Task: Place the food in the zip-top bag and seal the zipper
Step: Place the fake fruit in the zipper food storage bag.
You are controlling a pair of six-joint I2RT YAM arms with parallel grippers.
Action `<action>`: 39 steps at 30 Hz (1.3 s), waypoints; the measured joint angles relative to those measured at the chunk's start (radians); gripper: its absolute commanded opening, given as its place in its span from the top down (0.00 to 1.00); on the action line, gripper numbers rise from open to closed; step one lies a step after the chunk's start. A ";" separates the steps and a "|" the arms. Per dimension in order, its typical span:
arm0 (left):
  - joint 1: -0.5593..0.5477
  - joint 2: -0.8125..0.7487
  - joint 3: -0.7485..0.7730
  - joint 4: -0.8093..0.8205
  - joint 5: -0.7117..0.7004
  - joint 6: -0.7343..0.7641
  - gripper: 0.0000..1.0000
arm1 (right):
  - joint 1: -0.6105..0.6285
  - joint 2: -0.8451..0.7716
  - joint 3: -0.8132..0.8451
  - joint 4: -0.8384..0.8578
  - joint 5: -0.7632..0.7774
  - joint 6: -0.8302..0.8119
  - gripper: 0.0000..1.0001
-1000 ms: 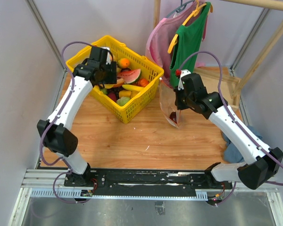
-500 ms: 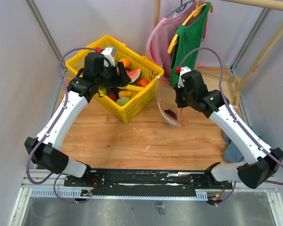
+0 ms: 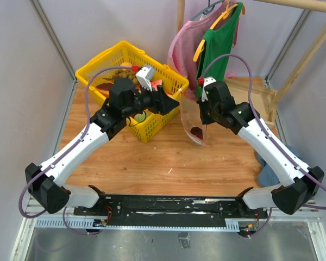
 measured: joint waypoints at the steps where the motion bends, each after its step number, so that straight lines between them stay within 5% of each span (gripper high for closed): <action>1: -0.019 -0.005 -0.018 0.033 0.005 0.000 0.73 | 0.000 0.000 0.002 0.000 0.000 0.000 0.99; 12: -0.187 -0.011 -0.146 0.350 0.031 0.072 0.71 | 0.003 0.000 0.005 0.000 -0.031 0.012 0.99; 23: -0.209 0.064 -0.232 0.470 0.002 0.111 0.63 | 0.003 -0.006 0.002 0.003 -0.092 0.037 0.99; 39: -0.211 0.116 -0.264 0.400 -0.102 0.129 0.16 | 0.009 -0.040 -0.024 0.026 -0.156 0.043 0.99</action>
